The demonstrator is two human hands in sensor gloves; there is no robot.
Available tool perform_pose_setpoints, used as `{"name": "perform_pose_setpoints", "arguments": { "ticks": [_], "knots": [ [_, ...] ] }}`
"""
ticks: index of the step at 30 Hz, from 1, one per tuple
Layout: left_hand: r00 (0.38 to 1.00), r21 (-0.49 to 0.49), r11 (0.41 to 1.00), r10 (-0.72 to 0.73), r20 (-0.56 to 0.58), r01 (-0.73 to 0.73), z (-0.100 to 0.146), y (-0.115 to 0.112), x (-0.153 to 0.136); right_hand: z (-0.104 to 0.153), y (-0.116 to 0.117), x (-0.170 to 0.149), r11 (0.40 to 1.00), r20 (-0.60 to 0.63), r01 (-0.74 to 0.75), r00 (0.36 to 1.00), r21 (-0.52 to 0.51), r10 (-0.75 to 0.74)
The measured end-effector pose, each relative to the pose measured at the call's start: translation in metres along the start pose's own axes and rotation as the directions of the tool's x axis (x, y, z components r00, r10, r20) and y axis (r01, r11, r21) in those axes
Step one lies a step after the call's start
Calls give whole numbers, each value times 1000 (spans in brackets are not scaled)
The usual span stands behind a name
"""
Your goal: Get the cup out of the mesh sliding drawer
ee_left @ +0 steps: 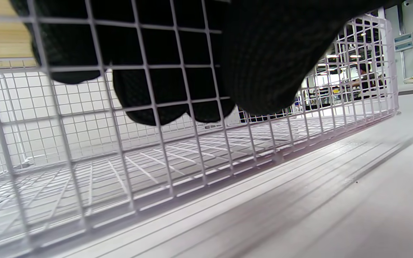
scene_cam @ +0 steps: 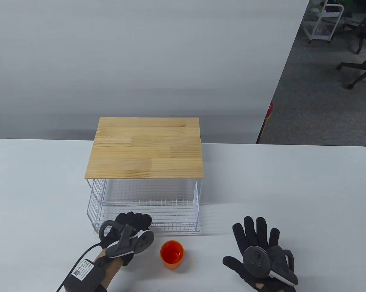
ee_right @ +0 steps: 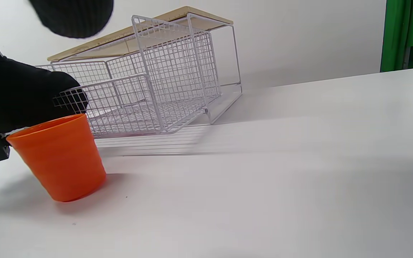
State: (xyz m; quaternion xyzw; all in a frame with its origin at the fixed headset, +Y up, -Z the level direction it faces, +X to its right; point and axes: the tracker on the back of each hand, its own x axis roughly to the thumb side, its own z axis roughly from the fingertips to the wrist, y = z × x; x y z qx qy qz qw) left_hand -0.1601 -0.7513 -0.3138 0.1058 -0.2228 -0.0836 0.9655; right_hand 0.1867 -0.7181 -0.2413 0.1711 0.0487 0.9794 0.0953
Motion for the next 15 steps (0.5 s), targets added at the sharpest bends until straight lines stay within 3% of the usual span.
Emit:
{"name": "perform_pose_setpoints", "arguments": {
  "ticks": [15],
  "knots": [
    [1000,9,1000,-16,-6,16,-9,-2,-2,2,-1,0,1000,7,-7,1000,-19,7]
  ]
}}
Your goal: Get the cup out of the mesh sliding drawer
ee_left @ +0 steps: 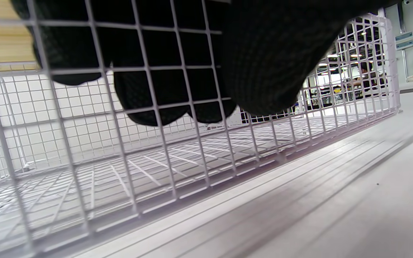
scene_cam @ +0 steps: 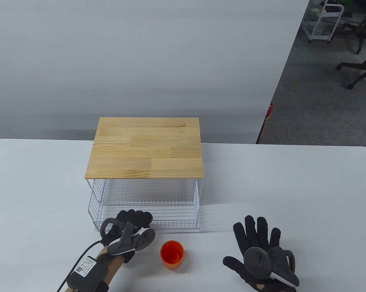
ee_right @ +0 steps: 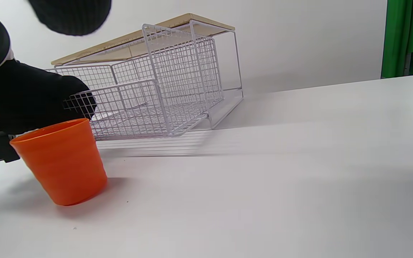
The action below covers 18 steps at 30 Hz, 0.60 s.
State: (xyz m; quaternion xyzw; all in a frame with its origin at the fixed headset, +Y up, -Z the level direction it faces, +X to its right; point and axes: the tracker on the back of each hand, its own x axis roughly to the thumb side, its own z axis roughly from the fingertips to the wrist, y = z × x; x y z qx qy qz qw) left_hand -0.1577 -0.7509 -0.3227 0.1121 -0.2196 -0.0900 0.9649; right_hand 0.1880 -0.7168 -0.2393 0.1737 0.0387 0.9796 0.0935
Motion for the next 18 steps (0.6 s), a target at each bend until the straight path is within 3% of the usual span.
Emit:
{"name": "perform_pose_setpoints", "arguments": {
  "ticks": [18],
  "knots": [
    [1000,-1,1000,-6,-9,6,-9,-2,-5,1,-1,-1,1000,-10,0,1000,6,0]
  ]
}}
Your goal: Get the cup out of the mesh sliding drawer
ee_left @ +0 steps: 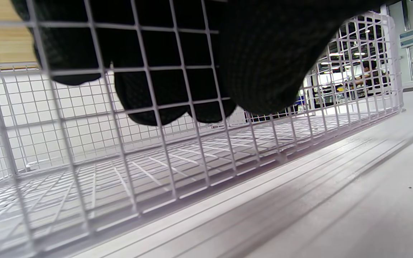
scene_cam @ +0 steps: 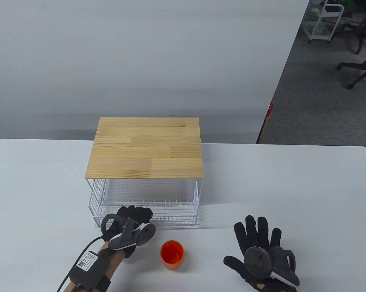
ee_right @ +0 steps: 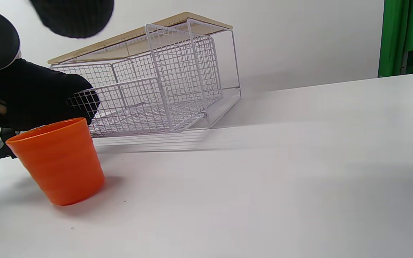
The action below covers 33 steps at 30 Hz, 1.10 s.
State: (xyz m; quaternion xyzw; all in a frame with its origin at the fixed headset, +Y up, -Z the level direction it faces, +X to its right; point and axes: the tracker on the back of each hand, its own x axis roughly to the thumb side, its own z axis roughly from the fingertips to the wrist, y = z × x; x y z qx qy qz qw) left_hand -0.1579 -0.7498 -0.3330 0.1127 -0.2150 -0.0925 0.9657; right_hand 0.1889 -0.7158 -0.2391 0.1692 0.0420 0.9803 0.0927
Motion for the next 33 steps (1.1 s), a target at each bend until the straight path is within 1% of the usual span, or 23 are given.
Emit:
{"name": "perform_pose_setpoints", "arguments": {
  "ticks": [22,33],
  "knots": [
    [1000,3,1000,-3,-8,3,-5,0,-2,0,-1,0,1000,1,4,1000,-3,-4],
    [1000,0,1000,-1,-13,1,-12,0,-5,0,-1,0,1000,-1,6,1000,0,-6]
  ]
}}
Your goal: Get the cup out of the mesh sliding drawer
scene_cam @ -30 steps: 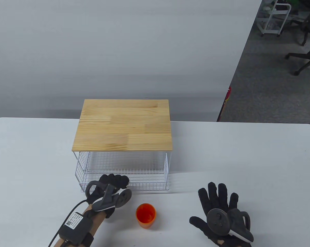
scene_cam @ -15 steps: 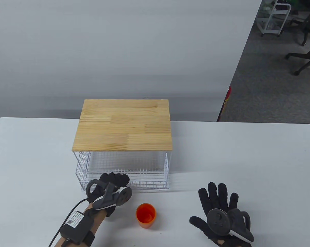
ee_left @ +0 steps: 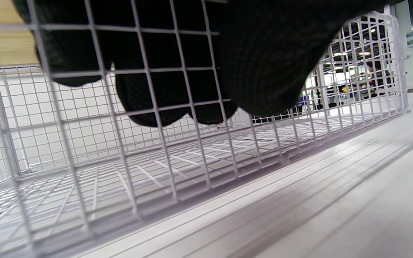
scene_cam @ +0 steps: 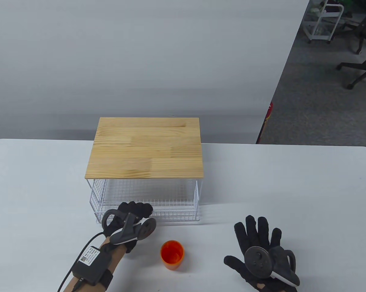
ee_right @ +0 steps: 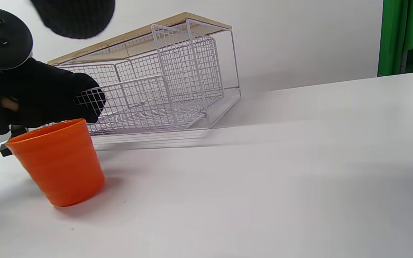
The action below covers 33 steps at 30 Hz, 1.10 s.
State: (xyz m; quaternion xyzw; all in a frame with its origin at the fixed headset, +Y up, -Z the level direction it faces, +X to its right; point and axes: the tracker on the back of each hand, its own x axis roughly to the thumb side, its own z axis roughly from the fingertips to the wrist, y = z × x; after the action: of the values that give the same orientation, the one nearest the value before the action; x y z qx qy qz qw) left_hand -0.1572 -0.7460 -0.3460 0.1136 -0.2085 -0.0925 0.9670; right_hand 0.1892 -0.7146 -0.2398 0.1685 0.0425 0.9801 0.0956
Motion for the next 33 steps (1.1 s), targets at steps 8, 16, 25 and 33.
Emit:
{"name": "perform_pose_setpoints", "arguments": {
  "ticks": [8,16,25,33],
  "knots": [
    [1000,-1,1000,1,-6,-1,-4,-1,-2,-1,0,0,1000,-4,1,1000,6,-1],
    [1000,-5,1000,-2,-11,2,-10,-4,-4,-1,0,0,1000,-7,3,1000,5,-3],
    [1000,-14,1000,-6,-21,5,-15,-6,-6,-1,-1,-1,1000,-8,2,1000,6,-2],
    [1000,-20,1000,-7,-25,7,-21,-8,-8,-1,-1,-1,1000,-11,3,1000,7,-3]
  ]
}}
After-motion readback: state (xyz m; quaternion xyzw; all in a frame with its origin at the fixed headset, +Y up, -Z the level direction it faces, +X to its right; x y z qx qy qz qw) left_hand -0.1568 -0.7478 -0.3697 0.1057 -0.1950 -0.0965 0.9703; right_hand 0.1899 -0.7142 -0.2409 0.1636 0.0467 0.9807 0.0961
